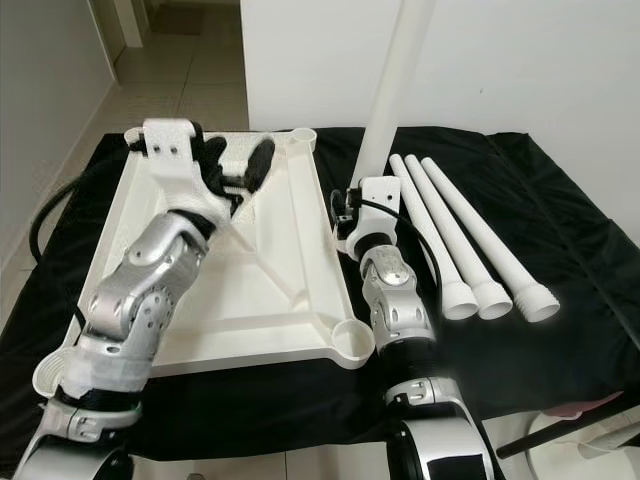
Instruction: Building children table
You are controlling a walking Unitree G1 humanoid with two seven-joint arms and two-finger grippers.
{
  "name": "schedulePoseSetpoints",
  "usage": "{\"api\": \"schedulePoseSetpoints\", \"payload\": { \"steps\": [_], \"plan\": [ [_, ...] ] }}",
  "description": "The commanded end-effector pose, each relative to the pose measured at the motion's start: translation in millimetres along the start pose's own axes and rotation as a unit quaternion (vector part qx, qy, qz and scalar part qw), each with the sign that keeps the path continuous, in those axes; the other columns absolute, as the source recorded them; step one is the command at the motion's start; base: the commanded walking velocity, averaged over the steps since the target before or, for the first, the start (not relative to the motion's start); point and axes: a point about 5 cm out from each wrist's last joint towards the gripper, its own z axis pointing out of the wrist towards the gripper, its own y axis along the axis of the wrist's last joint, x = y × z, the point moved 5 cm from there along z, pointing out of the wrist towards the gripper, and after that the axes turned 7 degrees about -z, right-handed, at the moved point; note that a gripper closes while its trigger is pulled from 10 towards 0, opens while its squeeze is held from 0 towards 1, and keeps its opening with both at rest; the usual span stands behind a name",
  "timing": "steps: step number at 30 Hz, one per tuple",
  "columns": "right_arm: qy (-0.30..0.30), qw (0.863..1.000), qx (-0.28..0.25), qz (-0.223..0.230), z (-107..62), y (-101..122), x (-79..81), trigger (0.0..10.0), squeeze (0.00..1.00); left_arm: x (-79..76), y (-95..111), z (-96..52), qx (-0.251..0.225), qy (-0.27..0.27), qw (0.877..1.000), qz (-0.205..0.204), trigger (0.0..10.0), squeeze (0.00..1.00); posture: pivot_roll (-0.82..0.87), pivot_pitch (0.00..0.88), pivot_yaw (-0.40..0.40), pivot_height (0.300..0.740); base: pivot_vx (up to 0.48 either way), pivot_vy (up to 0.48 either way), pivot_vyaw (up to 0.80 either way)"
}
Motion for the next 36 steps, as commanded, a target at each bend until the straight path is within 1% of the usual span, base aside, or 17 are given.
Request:
{"api": "schedulePoseSetpoints", "payload": {
  "steps": [1, 2, 5, 7, 9, 10, 11, 12, 14, 16, 22, 24, 25, 27, 31, 34, 36],
  "plan": [
    [-0.008, 1.000, -0.008, 0.000, -2.8, 2.3, -6.1, 10.0, 0.00, -28.2, -11.0, -9.2, 0.024, -0.127, 0.991, 0.022, 10.0, 0.00, 0.00, 0.019, -0.033, 0.740, 0.000, 0.000, 0.00],
    [-0.011, 1.000, -0.007, 0.000, -4.2, 1.5, -8.7, 10.0, 0.00, -27.8, -23.6, -17.3, 0.045, -0.134, 0.989, 0.035, 10.0, 0.00, 0.00, 0.018, -0.033, 0.740, 0.000, 0.000, 0.00],
    [-0.012, 1.000, -0.007, 0.002, -4.8, 1.5, -9.4, 10.0, 0.00, -28.2, -29.2, -20.7, 0.057, -0.140, 0.988, 0.038, 10.0, 0.00, 0.00, 0.018, -0.033, 0.740, 0.000, 0.000, 0.00],
    [-0.014, 1.000, -0.008, 0.001, -5.3, 2.2, -10.8, 10.0, 0.00, -30.0, -38.4, -27.1, 0.072, -0.155, 0.983, 0.060, 10.0, 0.00, 0.00, 0.018, -0.033, 0.740, 0.000, 0.000, 0.00],
    [-0.015, 1.000, -0.008, 0.000, -6.0, 2.3, -12.1, 10.0, 0.00, -33.3, -45.4, -33.4, 0.084, -0.172, 0.979, 0.071, 10.0, 0.00, 0.00, 0.017, -0.037, 0.740, 0.000, 0.000, 0.00],
    [-0.015, 1.000, -0.008, 0.000, -6.0, 2.3, -12.1, 10.0, 0.00, -33.3, -45.4, -33.4, 0.084, -0.172, 0.979, 0.071, 10.0, 0.00, 0.00, 0.017, -0.037, 0.740, 0.000, 0.000, 0.00],
    [-0.016, 1.000, -0.008, -0.002, -6.7, 2.1, -13.1, 10.0, 0.00, -37.0, -64.7, -45.2, 0.122, -0.200, 0.966, 0.105, 10.0, 0.00, 0.00, 0.015, -0.037, 0.740, 0.000, 0.000, 0.00],
    [-0.016, 1.000, -0.008, -0.002, -6.7, 2.1, -13.1, 10.0, 0.00, -37.0, -64.7, -45.2, 0.122, -0.200, 0.966, 0.105, 10.0, 0.00, 0.00, 0.015, -0.037, 0.740, 0.000, 0.000, 0.00],
    [-0.016, 1.000, -0.007, -0.002, -7.0, 2.0, -13.4, 10.0, 0.00, -37.6, -71.3, -49.5, 0.134, -0.208, 0.962, 0.119, 10.0, 0.00, 0.00, 0.015, -0.037, 0.740, 0.000, 0.000, 0.00],
    [-0.016, 1.000, -0.007, -0.004, -7.5, 2.0, -13.6, 10.0, 0.00, -38.6, -81.5, -56.1, 0.153, -0.222, 0.953, 0.139, 10.0, 0.00, 0.00, 0.014, -0.035, 0.740, 0.000, 0.000, 0.00],
    [-0.017, 1.000, -0.008, -0.007, -7.4, 3.6, -15.6, 10.0, 0.00, -22.3, -115.8, -65.7, 0.219, -0.206, 0.930, 0.211, 10.0, 0.00, 0.00, 0.011, -0.034, 0.740, 0.000, 0.000, 0.00],
    [-0.018, 1.000, -0.008, -0.008, -7.5, 3.7, -16.1, 10.0, 0.00, -14.1, -123.9, -66.1, 0.235, -0.192, 0.923, 0.237, 10.0, 0.00, 0.00, 0.011, -0.034, 0.740, 0.000, 0.000, 0.00],
    [-0.018, 1.000, -0.008, -0.008, -7.5, 3.7, -16.1, 10.0, 0.00, -14.1, -123.9, -66.1, 0.235, -0.192, 0.923, 0.237, 10.0, 0.00, 0.00, 0.011, -0.034, 0.740, 0.000, 0.000, 0.00],
    [-0.019, 1.000, -0.008, -0.010, -7.3, 4.0, -16.8, 10.0, 0.00, -6.2, -129.9, -63.3, 0.251, -0.176, 0.919, 0.249, 10.0, 0.00, -0.01, 0.016, -0.031, 0.740, 0.000, 0.000, 0.00],
    [-0.020, 1.000, -0.008, -0.011, -7.0, 4.6, -17.3, 10.0, 0.00, -2.6, -131.7, -60.0, 0.256, -0.170, 0.915, 0.261, 10.0, 0.00, -0.01, 0.020, -0.031, 0.740, 0.000, 0.000, 0.00],
    [-0.022, 1.000, -0.008, -0.011, -7.2, 4.9, -17.8, 10.0, 0.00, -0.8, -133.2, -55.1, 0.258, -0.161, 0.916, 0.262, 10.0, 0.00, -0.02, 0.025, -0.027, 0.740, 0.000, 0.000, 0.00],
    [-0.025, 1.000, -0.010, -0.012, -7.3, 6.2, -19.1, 10.0, 0.00, -1.3, -135.6, -49.3, 0.258, -0.160, 0.911, 0.280, 10.0, 0.00, -0.02, 0.033, -0.023, 0.740, 0.000, 0.000, 0.00]
  ]
}}
